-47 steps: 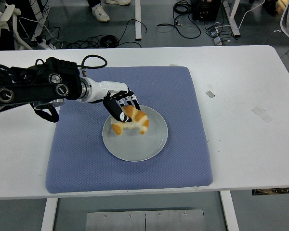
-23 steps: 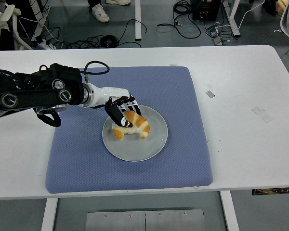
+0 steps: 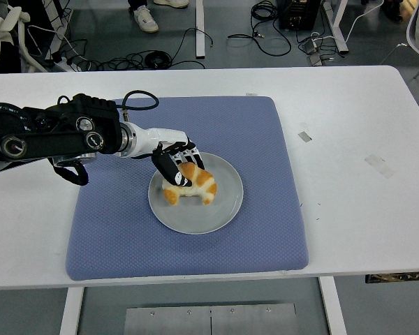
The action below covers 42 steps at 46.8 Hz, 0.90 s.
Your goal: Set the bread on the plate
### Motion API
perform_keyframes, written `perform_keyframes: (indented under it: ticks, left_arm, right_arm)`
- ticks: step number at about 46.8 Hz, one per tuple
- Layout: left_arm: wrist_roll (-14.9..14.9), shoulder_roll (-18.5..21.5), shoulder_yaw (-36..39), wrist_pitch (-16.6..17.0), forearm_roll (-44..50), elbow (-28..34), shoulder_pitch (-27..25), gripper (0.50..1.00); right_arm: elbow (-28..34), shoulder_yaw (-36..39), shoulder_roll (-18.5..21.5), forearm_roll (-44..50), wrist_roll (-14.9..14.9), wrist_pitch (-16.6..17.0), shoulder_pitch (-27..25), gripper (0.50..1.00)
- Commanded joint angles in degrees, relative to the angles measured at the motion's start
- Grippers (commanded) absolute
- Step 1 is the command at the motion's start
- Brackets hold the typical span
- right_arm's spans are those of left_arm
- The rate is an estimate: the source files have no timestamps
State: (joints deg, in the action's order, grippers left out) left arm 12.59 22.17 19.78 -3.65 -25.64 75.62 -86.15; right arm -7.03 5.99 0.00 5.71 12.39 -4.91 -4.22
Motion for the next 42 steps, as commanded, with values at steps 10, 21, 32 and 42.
perform_keyframes:
  ticks: [10,21,32,42]
  left_arm:
    - [-0.02,-0.2,0.0,-0.13,0.07,-0.03,0.02,0.683]
    - [-0.02,-0.2,0.0,-0.3,0.07,0.06,0.02,0.752]
    - [-0.02,-0.02,0.26,-0.31,0.15,-0.03,-0.25,0.808]
    - [-0.02,0.33,0.17,-0.57,0.42,0.06,-0.69,0.869]
  right_arm:
    - [0.0,-0.01,0.0,-0.08,0.0,-0.01,0.0,1.0]
    - [0.0,-0.01,0.0,0.0,0.0,-0.01,0.0,1.0]
    - [0.0,0.07,0.0,0.0,0.0,-0.01,0.0,1.0]
    - [0.0,-0.01,0.0,0.0,0.0,-0.01,0.0,1.0]
